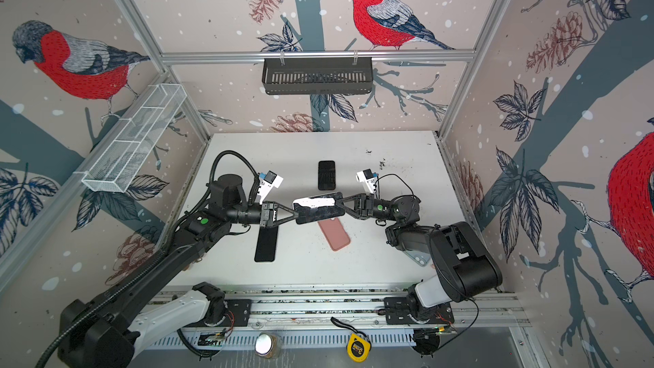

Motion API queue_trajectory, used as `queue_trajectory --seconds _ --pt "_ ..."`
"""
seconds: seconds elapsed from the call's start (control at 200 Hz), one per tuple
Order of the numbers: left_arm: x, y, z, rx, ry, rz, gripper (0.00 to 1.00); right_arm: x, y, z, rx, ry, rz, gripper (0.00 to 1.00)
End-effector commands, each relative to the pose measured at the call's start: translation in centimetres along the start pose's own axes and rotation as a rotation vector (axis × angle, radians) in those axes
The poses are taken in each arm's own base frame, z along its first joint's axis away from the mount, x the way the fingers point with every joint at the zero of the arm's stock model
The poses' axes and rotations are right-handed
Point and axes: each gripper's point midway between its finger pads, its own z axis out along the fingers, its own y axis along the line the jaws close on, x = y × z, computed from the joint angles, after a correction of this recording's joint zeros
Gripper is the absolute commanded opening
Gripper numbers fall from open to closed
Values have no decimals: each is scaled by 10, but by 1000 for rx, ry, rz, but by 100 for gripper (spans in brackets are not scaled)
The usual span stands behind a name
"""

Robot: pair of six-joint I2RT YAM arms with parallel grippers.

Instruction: Put the phone into the phone case

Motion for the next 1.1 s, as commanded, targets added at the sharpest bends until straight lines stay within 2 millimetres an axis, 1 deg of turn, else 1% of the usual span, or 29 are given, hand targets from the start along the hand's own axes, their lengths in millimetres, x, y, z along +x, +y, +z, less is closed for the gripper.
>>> queue_trajectory --seconds 0.0,0.095,0.215,0.28,0.31,0.34,0.375,0.405,0.465,0.505,0.555,0.565,0.575,0.585,0.61,0.65,0.66,0.675,0.68,0.69,0.72,0.745,0.816,0.836,0.851,0.901,1.031,1.076,1.091 --pt "-1 -4 -1 20 -1 39 0 8 39 1 -107 25 -240 14" --pt "-2 -3 -1 11 -4 37 0 8 38 0 -104 22 -238 11" --pt "-3 3 -2 -19 -6 30 11 7 38 -1 -103 15 -236 7" --pt "-4 10 -3 -56 -9 25 17 7 40 -2 -105 6 -239 6" --pt "-4 16 -3 -91 -10 23 20 6 43 -3 -107 -1 -245 6" --pt "-4 24 -4 -139 -9 19 23 5 46 -4 -111 -10 -251 5" --pt "-5 35 -6 -200 -4 15 28 3 49 -5 -111 -24 -252 4" --pt "-6 49 -9 -281 -5 2 32 0 50 -7 -106 -42 -253 4" --pt "-5 74 -16 -421 1 -28 35 -8 50 -13 -79 -85 -250 3" --pt "-5 91 -21 -515 2 -46 38 -14 47 -18 -48 -115 -248 3" --pt "-5 112 -30 -632 -1 -69 39 -22 38 -24 18 -151 -242 3" --pt "-4 115 -32 -653 0 -73 39 -24 33 -25 39 -158 -233 3" --pt "-4 118 -33 -668 3 -75 39 -25 36 -26 46 -165 -259 3" --pt "-4 122 -35 -690 4 -77 39 -27 35 -27 62 -170 -268 2" --pt "-4 129 -38 -735 5 -82 39 -31 25 -31 129 -188 -255 2" --pt "-2 141 -43 -802 14 -93 39 -40 9 -38 266 -216 -266 2" --pt "-2 143 -43 -814 15 -94 39 -40 3 -41 312 -224 -258 2" --pt "-2 146 -44 -833 17 -94 38 -45 0 -44 383 -235 -296 2" --pt "-2 146 -43 -838 18 -94 39 -45 -4 -46 409 -243 -286 3" --pt "-2 148 -43 -848 18 -92 38 -51 -2 -49 453 -256 -333 3" --pt "-3 150 -39 -863 27 -77 39 -56 -11 -59 606 -284 -357 3" --pt "-3 152 -35 -876 37 -66 40 -61 -13 -69 705 -318 -381 3" --pt "-6 156 -18 -907 75 -34 41 -66 -18 -93 852 -394 -377 3" --pt "-1 161 -13 -918 100 -36 41 -67 -18 -99 872 -412 -368 3" --pt "-9 159 -8 -915 96 -26 41 -67 -20 -103 884 -421 -360 2" --pt "-11 164 8 -916 132 -20 41 -65 -25 -112 907 -442 -328 2" --pt "-17 181 47 -946 211 26 38 -59 -38 -127 940 -467 -280 2" --pt "-18 188 59 -969 245 50 37 -57 -41 -130 937 -467 -271 2" --pt "-21 189 63 -975 249 59 37 -56 -42 -130 936 -466 -269 2"
